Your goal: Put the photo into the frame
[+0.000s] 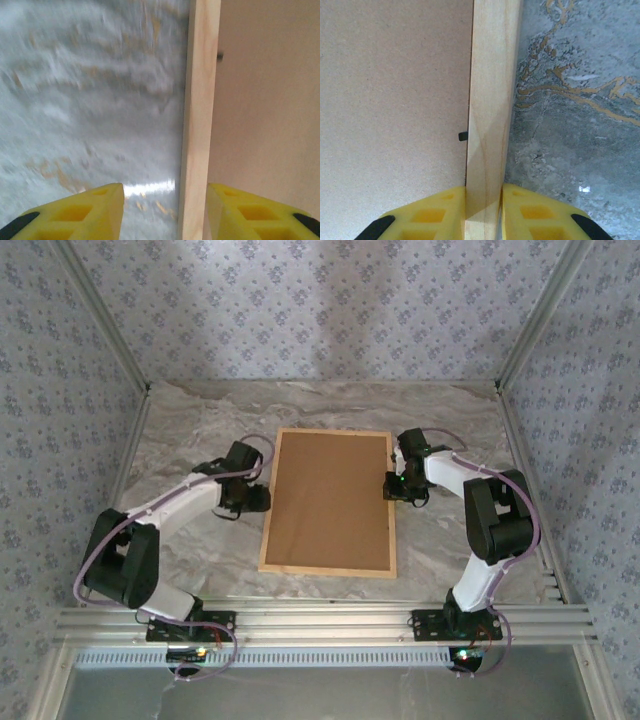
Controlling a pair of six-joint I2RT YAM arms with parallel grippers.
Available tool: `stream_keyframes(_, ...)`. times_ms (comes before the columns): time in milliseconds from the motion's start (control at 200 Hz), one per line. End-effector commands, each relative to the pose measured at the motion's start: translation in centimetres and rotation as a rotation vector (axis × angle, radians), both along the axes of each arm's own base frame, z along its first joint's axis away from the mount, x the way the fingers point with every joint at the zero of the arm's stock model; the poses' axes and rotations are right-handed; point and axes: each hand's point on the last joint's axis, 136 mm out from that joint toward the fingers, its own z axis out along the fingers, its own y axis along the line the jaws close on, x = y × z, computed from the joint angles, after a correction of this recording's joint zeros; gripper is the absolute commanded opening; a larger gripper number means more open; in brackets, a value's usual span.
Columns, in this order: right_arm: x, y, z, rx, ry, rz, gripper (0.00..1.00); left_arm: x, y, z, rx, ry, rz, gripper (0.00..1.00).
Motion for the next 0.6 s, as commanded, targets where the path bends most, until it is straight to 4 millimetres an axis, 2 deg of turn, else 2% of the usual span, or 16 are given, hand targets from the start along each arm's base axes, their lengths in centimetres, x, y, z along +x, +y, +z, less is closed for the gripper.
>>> stream_keyframes(0,-0.5,-0.3,-1.0,-0.038,0.028,0.029,0.24,-3.7,-0.9,-0.8,-0.093,0.125,-0.004,0.45)
stream_keyframes(170,-0.4,-0.4,-0.8,-0.042,0.021,0.027,0.24,-5.8,-1.3,-1.8,-0.115,0.169,-0.017,0.43)
stream_keyframes(325,-0.5,-0.4,-0.9,-0.046,0.021,0.028,0.24,-6.2,-1.2,-2.5,-0.098,0.194,-0.030,0.41)
stream_keyframes(595,-0.4,-0.4,-1.0,-0.046,0.020,0.027,0.24,-5.8,-0.8,-3.7,-0.051,0.197,-0.034,0.38)
